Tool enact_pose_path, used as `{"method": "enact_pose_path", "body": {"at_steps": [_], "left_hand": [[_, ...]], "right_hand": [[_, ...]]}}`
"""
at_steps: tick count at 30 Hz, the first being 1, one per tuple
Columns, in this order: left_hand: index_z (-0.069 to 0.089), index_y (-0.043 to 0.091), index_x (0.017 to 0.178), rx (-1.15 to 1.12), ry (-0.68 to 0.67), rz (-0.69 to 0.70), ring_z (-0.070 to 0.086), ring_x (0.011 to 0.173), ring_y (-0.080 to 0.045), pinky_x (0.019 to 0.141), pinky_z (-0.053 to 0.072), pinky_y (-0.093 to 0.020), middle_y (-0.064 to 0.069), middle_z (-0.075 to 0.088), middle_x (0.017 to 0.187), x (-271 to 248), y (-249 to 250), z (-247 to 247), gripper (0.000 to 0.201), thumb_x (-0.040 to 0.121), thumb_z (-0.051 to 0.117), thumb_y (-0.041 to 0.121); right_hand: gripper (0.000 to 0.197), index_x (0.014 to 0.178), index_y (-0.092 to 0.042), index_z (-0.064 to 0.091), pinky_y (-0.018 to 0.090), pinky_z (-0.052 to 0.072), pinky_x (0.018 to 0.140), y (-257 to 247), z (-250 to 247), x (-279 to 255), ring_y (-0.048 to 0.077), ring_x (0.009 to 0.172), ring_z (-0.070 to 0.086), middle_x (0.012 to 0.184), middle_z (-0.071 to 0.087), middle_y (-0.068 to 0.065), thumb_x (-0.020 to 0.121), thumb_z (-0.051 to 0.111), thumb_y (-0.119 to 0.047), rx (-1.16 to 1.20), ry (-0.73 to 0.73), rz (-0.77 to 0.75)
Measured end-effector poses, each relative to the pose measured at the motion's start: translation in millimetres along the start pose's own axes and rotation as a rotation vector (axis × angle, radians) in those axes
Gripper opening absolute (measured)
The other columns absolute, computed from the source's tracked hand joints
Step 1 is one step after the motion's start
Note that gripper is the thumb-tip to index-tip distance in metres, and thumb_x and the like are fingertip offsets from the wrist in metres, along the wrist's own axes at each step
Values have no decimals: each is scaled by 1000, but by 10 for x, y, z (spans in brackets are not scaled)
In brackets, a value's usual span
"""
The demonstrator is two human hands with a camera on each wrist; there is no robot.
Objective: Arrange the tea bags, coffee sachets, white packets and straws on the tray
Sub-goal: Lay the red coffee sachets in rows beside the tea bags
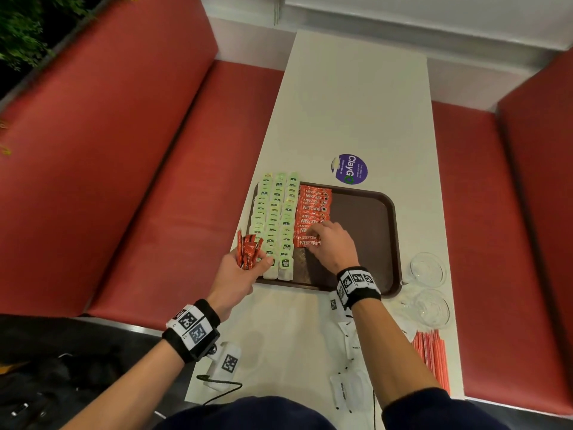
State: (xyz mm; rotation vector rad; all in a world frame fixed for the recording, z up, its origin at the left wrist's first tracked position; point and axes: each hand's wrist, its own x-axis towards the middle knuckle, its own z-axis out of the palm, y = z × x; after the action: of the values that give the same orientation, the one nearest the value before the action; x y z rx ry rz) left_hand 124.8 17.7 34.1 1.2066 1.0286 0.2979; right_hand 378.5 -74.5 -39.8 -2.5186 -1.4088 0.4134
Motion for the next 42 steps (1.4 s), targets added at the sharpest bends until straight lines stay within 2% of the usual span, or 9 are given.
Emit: {"method": "enact_pose_path", "body": {"at_steps": [9,14,22,26,30,34,38,40,42], "left_hand": [[63,6,109,21,-51,-24,34,50,-7,45,31,-25,18,54,63,-9,1,32,29,96,82,24],[59,6,110,-61,-148,-51,27,55,-14,48,25,-29,9,44,67,8,8,9,26,100,78,21],[57,15,120,-296,-268,-177,32,58,-12,45,23,-22,-2,46,77,-10,88,24,15,108,62,21],[60,2,127,-316,-270,-157,35,55,-11,43,22,-21,-5,51,76,-33,112,54,27,110,59,23],[62,-2,133,-285,-311,-126,40,56,-14,44,18,-26,-10,59,82,-61,145,69,36,111,57,26],[63,-2,127,-184,-367,-103,44,49,-14,44,13,-30,-14,65,86,-128,227,97,39,112,55,33],[65,0,116,-105,-359,-62,36,42,-11,43,13,-31,-5,66,75,-160,247,67,40,111,55,39],[66,0,117,-116,-330,-19,32,47,-18,45,13,-32,-17,60,85,-139,220,30,43,107,63,42],[66,1,112,-112,-288,23,29,48,-19,43,14,-29,-18,55,85,-122,215,16,35,105,69,36]], "right_hand": [[28,122,-24,73,45,55,95,-48,56,34,24,114,59,124,67,1,97,79,-35,33,43,63],[31,123,-24,72,46,55,97,-72,88,32,24,115,59,126,67,1,96,80,-37,36,63,78],[36,126,-24,71,47,54,97,-134,7,2,25,116,58,128,68,1,95,80,-41,59,121,91],[18,116,-29,76,36,56,86,-367,-221,-152,10,100,65,112,73,-11,100,74,-37,407,213,64],[14,116,-27,80,21,58,87,-750,-566,-492,6,102,72,114,78,-16,106,71,-29,880,26,-17],[12,109,-10,78,30,61,85,-880,-662,-736,21,91,76,98,80,5,102,77,-20,1132,-19,10],[9,103,-8,76,44,59,77,-777,-736,-856,27,81,68,95,76,14,101,79,-17,1252,68,85],[10,106,-6,75,47,59,77,-706,-804,-917,28,81,65,99,73,15,102,77,-15,1282,32,58],[15,113,-3,73,47,61,80,-653,-851,-992,32,84,68,102,72,21,102,76,-13,1306,-47,12]]}}
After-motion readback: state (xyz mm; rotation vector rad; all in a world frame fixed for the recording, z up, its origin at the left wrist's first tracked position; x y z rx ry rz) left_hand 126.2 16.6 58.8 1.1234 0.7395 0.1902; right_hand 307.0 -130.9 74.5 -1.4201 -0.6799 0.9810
